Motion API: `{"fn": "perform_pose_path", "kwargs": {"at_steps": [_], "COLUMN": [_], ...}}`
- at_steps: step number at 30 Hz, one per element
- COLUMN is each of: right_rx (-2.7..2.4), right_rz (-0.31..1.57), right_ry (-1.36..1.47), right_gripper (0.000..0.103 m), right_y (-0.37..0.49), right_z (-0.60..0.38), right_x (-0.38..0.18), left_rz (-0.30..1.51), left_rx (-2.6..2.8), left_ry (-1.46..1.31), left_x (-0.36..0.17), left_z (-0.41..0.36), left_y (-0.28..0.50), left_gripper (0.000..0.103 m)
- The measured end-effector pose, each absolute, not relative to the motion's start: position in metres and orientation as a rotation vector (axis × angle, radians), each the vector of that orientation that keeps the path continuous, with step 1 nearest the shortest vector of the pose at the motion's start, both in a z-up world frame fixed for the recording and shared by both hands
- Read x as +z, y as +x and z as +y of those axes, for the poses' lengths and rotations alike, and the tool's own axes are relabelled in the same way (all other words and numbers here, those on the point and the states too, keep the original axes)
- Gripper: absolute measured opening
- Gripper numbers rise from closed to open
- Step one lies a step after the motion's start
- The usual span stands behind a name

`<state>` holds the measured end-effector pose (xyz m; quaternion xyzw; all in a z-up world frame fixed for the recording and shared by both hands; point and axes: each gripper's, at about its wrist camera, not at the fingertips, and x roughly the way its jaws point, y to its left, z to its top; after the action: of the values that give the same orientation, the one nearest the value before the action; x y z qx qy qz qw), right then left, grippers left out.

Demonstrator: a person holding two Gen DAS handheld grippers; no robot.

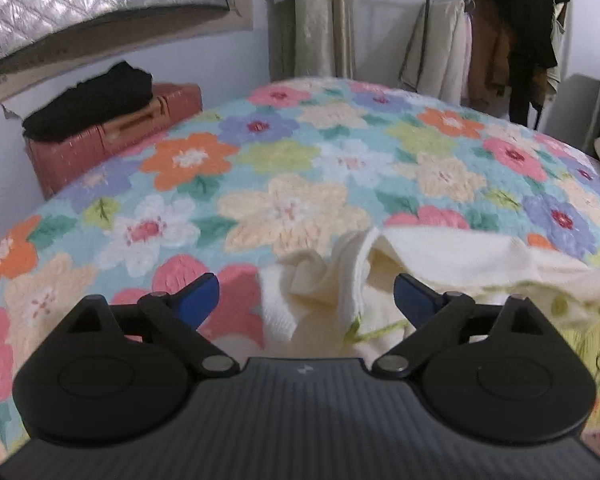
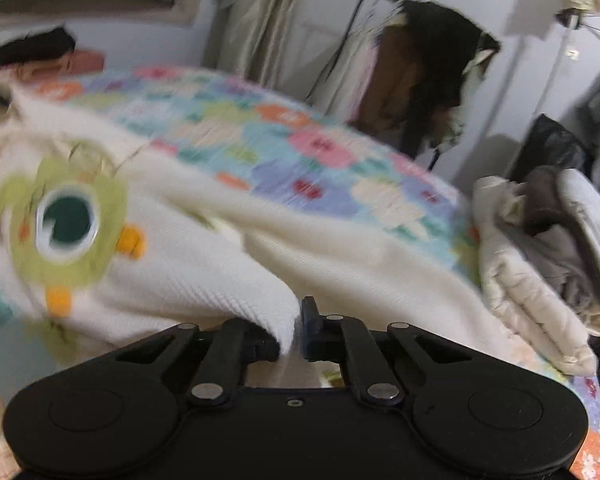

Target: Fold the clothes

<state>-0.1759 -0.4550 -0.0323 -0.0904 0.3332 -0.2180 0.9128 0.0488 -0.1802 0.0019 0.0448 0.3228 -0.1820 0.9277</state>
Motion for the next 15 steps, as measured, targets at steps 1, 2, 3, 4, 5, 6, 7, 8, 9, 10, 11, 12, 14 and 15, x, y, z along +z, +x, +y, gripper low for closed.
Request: {"fn": "perform_pose_path", "kwargs": {"at_steps": [1,2,3,4,5,6,7,8,9,10,11,12,14,15], "right_rx": [-0.458,-0.469,-0.480,-0.481,-0.483,-0.486,-0.488,-0.492,-0.493,-0.497,-0.501,-0.508,-0.519,-0.524], "right_rz": [0.678,0.684,0.691,0.699,0.706,0.705,0.704,0.697,0.692,0.682,0.672,0.664,0.641,0.628], "right_ry": [-0.184,-0.190,-0.196,-0.197,-0.198,-0.196,-0.194,-0.173,-0.153,-0.129,-0.106,-0.087,-0.080,-0.087], "right_gripper": [0.008,0.008,0.008,0.008,0.008,0.008,0.008,0.008,0.008,0.008,0.008,0.008,0.008,0.008], "right_y": [-0.180,-0.184,-0.187,-0.188,-0.189,-0.186,-0.184,-0.183,-0.181,-0.183,-0.186,-0.188,-0.191,-0.191], "right_z": [-0.457,-0.456,-0.454,-0.453,-0.452,-0.455,-0.457,-0.459,-0.462,-0.462,-0.462,-0.463,-0.464,-0.466], "right_x": [-0.029,-0.031,-0.033,-0.035,-0.038,-0.037,-0.037,-0.034,-0.031,-0.027,-0.024,-0.020,-0.013,-0.009], "left_rz": [0.666,0.678,0.692,0.713,0.722,0.730,0.728,0.716,0.703,0.691,0.689,0.695,0.709,0.715], "left_rx": [-0.375,-0.380,-0.386,-0.397,-0.406,-0.416,-0.427,-0.449,-0.471,-0.493,-0.529,-0.567,-0.623,-0.628], "left_ry": [0.083,0.078,0.073,0.071,0.065,0.060,0.057,0.059,0.060,0.062,0.073,0.094,0.162,0.205], "left_x": [0.001,-0.001,-0.003,-0.004,-0.003,-0.001,0.001,0.005,0.008,0.011,0.012,0.011,0.003,-0.004], "left_z": [-0.178,-0.175,-0.173,-0.172,-0.171,-0.170,-0.169,-0.169,-0.168,-0.168,-0.169,-0.173,-0.186,-0.195], "left_y": [0.044,0.038,0.031,0.026,0.021,0.017,0.011,0.003,-0.004,-0.011,-0.019,-0.024,-0.029,-0.029], "left_gripper": [0.095,0.095,0.095,0.095,0.095,0.095,0.095,0.095,0.095,0.095,0.097,0.099,0.101,0.103]}}
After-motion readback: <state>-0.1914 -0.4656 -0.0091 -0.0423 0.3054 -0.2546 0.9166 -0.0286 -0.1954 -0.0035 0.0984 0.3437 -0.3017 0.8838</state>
